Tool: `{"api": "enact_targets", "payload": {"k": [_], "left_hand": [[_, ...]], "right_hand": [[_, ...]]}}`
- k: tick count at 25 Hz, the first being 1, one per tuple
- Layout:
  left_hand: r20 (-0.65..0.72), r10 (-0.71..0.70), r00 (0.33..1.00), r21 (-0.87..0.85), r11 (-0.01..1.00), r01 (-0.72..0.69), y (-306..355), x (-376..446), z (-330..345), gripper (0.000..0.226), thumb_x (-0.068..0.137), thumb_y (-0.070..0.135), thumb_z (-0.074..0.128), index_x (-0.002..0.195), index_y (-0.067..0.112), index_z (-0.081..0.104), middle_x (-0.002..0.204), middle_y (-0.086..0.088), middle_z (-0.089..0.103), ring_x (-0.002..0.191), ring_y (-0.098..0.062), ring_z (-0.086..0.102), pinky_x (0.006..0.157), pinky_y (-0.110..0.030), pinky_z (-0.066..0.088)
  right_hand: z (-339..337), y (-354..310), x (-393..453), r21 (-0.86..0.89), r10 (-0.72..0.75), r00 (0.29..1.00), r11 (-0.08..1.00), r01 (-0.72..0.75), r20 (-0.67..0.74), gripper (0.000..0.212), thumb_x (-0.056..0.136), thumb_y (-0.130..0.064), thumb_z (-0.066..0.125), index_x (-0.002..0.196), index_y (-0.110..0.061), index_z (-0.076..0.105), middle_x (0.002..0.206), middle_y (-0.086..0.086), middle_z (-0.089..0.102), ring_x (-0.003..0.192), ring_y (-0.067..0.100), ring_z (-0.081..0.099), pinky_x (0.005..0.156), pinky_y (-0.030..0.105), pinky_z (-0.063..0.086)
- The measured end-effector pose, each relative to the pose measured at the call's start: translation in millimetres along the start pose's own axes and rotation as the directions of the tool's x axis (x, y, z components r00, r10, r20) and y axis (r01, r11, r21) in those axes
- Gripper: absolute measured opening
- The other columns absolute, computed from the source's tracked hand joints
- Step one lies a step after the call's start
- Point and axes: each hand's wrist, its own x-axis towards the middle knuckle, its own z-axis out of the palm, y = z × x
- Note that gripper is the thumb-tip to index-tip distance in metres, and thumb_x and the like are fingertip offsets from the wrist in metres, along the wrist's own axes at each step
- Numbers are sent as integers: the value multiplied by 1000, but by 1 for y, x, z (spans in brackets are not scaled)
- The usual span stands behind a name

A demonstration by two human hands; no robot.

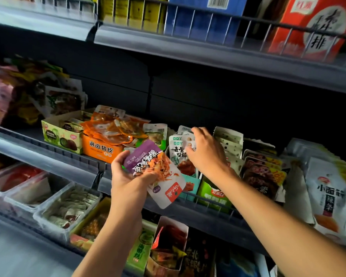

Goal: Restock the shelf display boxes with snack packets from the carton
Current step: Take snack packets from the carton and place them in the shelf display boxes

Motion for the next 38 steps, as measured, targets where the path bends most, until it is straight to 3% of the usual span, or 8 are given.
{"api": "enact_targets", "payload": {"k": [2, 6, 13, 18, 23, 25, 29, 38], "left_hand": [[11, -20, 1000, -60, 998, 20, -5, -4, 8, 59, 81, -13, 68, 120, 27, 48, 103, -3, 69, 80, -16, 73, 67, -38, 59], [45, -102, 994, -207, 972, 109, -25, -23, 38, 41, 86, -9, 65, 113, 16, 46, 92, -9, 71, 69, -16, 70, 52, -28, 58], [333, -203, 921, 114, 978, 174, -82, -96, 106, 29, 77, -4, 74, 100, 11, 64, 94, -14, 76, 79, -26, 71, 74, -38, 58], [477, -266, 838, 198, 961, 192, -118, -139, 163, 30, 76, -5, 75, 103, 8, 71, 95, -14, 76, 79, -25, 71, 67, -34, 59], [627, -210, 750, 313, 950, 4, -156, -176, 238, 19, 87, 2, 70, 103, 12, 70, 92, -7, 77, 75, -15, 71, 68, -33, 53], [745, -3, 667, 386, 817, -428, -173, -173, 264, 21, 90, 11, 68, 109, 18, 67, 98, 1, 74, 83, -13, 68, 73, -35, 53], [896, 174, 409, 411, 25, -911, -205, -151, 291, 37, 82, 28, 67, 119, 24, 64, 127, 0, 61, 114, -29, 57, 97, -49, 45], [948, 46, 316, 319, -108, -942, -218, -140, 282, 43, 83, 41, 54, 123, 27, 61, 134, 1, 61, 128, -26, 53, 97, -44, 46]], "right_hand": [[-19, -1, -22, 350, 161, 986, 927, -136, -43, 30, 97, -43, 55, 114, -20, 64, 109, -3, 68, 81, 17, 66, 60, 28, 47], [-70, 19, -100, 710, 161, 765, 291, -641, 624, 46, 82, -56, 70, 108, -19, 66, 98, 5, 73, 72, 22, 66, 45, 26, 43], [-108, 129, -178, 711, 470, 769, 346, -612, 433, 13, 83, -25, 78, 92, -17, 73, 87, 5, 76, 65, 13, 60, 44, 20, 38], [-157, 199, -216, 761, 327, 787, 236, -604, 524, 21, 87, 0, 70, 104, -12, 68, 98, 13, 74, 81, 25, 71, 50, 25, 53], [-210, 287, -248, 648, 501, 757, 419, -635, 418, 22, 90, -7, 69, 107, -18, 64, 88, 7, 71, 47, 14, 60, 34, 22, 37], [-234, 332, -250, 691, 674, 723, 450, -566, 152, 19, 91, -8, 67, 107, -19, 65, 90, 6, 71, 46, 11, 58, 35, 23, 38], [-279, 407, -245, 591, 747, 654, 583, -558, -121, 21, 93, -12, 65, 113, -20, 63, 98, 3, 70, 59, 10, 64, 49, 25, 52], [-227, 437, -219, 300, 674, 724, 666, -683, 151, 37, 92, -10, 65, 128, -11, 57, 89, 7, 68, 62, 15, 62, 50, 30, 50]]}}
